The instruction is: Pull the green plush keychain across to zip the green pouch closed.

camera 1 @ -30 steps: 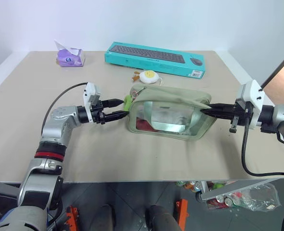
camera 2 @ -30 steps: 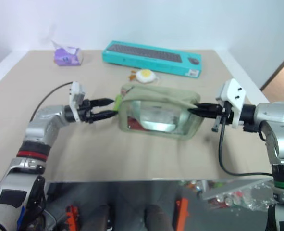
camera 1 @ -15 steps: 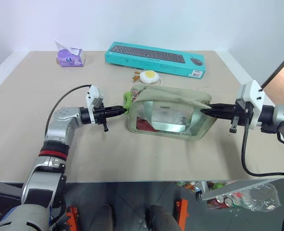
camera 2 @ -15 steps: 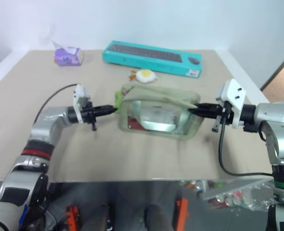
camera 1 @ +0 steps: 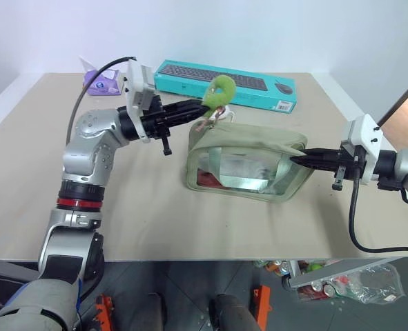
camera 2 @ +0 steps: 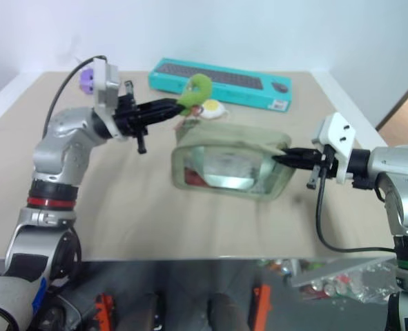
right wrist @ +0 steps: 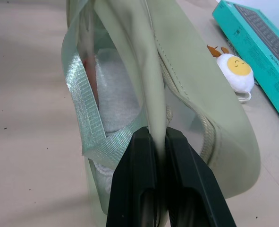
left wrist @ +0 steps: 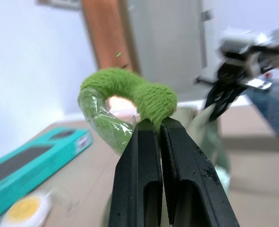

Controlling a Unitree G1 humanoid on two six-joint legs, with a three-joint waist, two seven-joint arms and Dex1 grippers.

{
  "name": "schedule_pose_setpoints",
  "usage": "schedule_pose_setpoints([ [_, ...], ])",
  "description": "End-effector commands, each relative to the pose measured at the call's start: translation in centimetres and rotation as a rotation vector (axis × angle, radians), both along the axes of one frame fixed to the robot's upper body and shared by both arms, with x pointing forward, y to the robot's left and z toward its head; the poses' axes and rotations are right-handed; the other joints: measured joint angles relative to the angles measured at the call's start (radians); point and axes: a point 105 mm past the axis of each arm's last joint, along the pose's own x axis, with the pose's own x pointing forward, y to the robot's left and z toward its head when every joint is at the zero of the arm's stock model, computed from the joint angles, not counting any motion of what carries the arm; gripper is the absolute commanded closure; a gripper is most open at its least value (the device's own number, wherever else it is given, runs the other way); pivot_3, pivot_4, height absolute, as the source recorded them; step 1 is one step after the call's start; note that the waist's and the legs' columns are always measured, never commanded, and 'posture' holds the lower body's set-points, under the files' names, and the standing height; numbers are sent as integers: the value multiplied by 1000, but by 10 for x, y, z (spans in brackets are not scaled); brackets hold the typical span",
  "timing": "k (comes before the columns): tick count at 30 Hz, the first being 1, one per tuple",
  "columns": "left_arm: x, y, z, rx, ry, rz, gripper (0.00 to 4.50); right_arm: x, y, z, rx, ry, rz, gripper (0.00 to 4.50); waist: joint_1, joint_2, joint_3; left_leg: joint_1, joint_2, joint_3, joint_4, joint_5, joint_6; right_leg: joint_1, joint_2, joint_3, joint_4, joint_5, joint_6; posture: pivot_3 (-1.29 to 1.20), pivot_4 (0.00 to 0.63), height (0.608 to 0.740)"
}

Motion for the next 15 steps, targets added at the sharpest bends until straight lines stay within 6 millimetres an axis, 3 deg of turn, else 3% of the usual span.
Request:
schedule_pose_setpoints([
  [1,-6,-22,8,35,-75,-33,4413,0,-3,11,-28,-37,-6,4500,0,0,0,0,0,0,0,0,0,0,0,0,0,0,0,0,150,740],
  [8,3,-42,16,52,-124,-21,4413,2,-4,12,-30,-41,-7,4500,0,0,0,0,-1,0,0,0,0,0,0,0,0,0,1,0,150,740],
  [15,0,-46,-6,212,-184,-72,4413,1,-6,12,-34,-45,-14,4500,0,0,0,0,-1,0,0,0,0,0,0,0,0,0,0,0,150,740],
])
